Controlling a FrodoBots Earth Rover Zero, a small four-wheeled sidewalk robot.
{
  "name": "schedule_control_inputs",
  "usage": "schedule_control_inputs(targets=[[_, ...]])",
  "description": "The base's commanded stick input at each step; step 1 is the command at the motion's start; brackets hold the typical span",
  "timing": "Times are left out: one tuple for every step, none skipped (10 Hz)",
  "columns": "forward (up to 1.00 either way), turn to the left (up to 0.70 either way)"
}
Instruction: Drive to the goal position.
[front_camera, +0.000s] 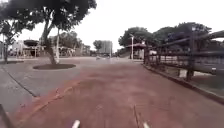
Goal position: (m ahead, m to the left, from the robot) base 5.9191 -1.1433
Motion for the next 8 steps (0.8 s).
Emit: schedule_control_inputs(targets=[[0.70,0.08],[0.70,0.08],[0.70,0.08],[0.70,0.08],[0.70,0.08],[0.70,0.00],[0.70,-0.10],[0.70,-0.20]])
